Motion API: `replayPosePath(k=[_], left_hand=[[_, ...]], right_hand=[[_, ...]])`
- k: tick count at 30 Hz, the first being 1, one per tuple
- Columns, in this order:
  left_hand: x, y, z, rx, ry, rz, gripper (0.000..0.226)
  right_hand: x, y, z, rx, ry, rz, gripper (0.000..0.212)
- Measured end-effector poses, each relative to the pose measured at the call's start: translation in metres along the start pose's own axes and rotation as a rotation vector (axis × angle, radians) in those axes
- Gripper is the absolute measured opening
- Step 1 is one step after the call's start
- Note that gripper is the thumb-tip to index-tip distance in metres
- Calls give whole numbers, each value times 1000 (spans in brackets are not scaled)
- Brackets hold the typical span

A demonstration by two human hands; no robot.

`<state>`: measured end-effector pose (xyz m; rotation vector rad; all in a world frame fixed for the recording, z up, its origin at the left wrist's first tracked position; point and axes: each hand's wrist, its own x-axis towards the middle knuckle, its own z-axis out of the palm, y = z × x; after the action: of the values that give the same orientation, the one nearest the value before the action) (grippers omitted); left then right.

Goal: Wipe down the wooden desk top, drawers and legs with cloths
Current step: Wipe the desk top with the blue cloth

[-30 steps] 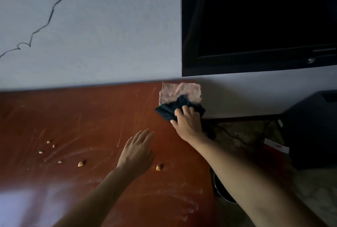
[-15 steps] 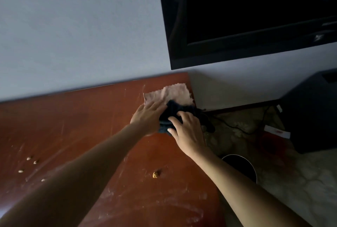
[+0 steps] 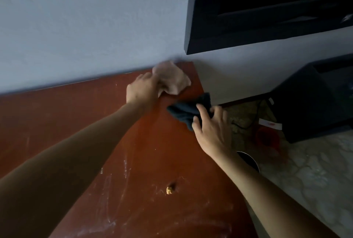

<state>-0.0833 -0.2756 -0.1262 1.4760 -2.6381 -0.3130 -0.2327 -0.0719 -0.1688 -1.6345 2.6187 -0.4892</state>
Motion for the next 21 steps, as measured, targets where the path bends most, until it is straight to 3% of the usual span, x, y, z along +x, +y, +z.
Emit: replayPosePath(k=[2, 4, 7, 11, 16, 21], left_hand=[[-4, -17, -12, -225, 153, -189, 27], [-13, -43, -26, -375, 266, -269, 25], [-30, -76, -46, -541, 331, -232, 22], [-47, -98, -65, -633, 269, -191, 19], [-45, -84, -73, -575, 161, -78, 21], [-32, -35, -63, -349, 58, 124, 23]], right_hand=[[31, -11, 12, -31, -50, 21, 53], [67, -23, 20, -30, -178, 56, 59], [124, -44, 30, 15, -288, 75, 62], [160, -68, 38, -53, -283, -81, 64], [66, -73, 30, -48, -301, -419, 57], [-41, -27, 2, -44, -310, -523, 57]])
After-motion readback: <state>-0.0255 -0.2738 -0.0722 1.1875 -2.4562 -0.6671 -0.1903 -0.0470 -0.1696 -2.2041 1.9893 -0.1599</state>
